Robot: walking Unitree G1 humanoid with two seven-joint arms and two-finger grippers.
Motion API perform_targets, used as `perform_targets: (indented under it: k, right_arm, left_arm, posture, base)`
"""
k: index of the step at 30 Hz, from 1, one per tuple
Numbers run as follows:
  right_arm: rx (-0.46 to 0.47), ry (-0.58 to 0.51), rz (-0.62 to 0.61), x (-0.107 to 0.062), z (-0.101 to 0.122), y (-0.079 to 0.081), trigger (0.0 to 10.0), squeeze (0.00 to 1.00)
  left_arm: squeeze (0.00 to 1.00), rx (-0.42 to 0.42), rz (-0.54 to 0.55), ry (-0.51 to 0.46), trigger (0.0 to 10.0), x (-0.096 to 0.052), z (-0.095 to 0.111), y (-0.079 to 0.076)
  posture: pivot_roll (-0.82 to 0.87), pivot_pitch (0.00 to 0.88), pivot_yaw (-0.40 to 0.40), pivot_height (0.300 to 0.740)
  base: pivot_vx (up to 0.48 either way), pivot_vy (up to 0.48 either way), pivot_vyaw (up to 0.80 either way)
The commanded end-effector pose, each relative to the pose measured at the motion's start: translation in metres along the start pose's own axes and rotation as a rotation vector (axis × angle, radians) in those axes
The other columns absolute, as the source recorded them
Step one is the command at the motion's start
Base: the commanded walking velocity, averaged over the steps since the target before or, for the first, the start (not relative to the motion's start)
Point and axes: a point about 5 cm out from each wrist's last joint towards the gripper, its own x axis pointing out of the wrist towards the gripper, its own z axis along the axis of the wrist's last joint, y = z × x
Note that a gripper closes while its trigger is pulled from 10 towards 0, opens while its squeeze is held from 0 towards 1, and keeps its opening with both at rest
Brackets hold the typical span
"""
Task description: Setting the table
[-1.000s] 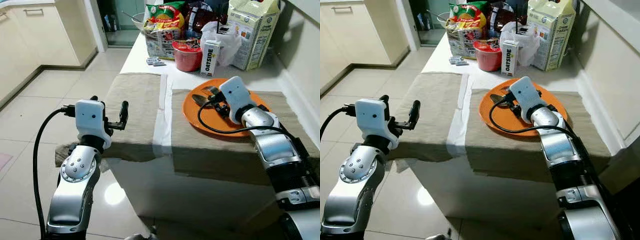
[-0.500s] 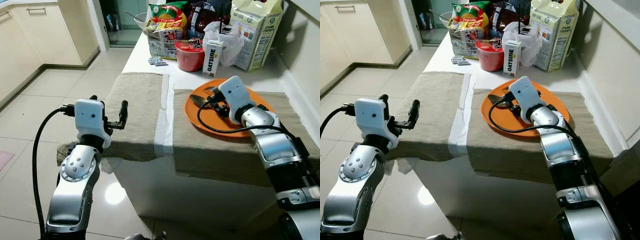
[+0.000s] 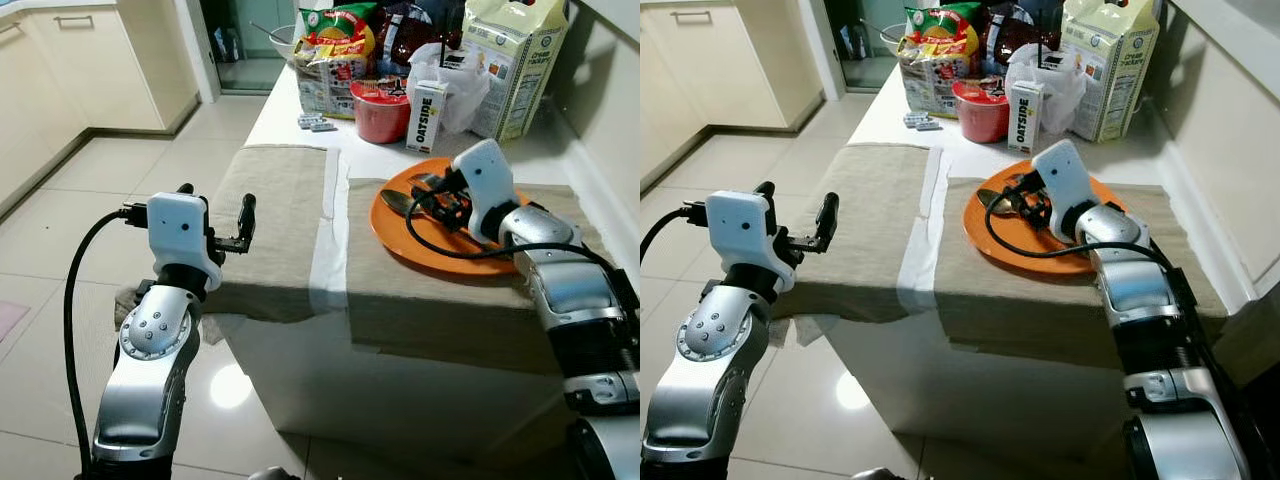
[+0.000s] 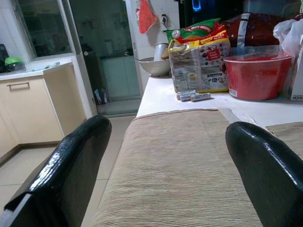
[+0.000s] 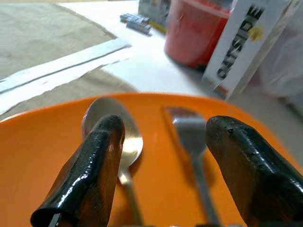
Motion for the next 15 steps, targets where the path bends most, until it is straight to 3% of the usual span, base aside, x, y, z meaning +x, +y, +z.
perform_targets:
  k: [1,15]
  right_arm:
    - [0.010,-0.012,0.032,-0.0032,0.0043,0.0003,10.0,0.00]
    - [0.040,0.033,0.146,-0.0063,-0.0015,0.0054,10.0,0.00]
  left_arm:
    - [0.00,0.013,0.016,0.003,10.0,0.0000,0.0003,0.0029]
    - [0.00,0.009,0.017,0.002,10.0,-0.0024,0.0016,0.0024]
  posture:
    - [-0.10,0.000,0.079,0.740]
    - [-0.10,0.000,0.077,0.740]
  base:
    - [0.000,0.000,0.00]
    - [0.000,0.000,0.00]
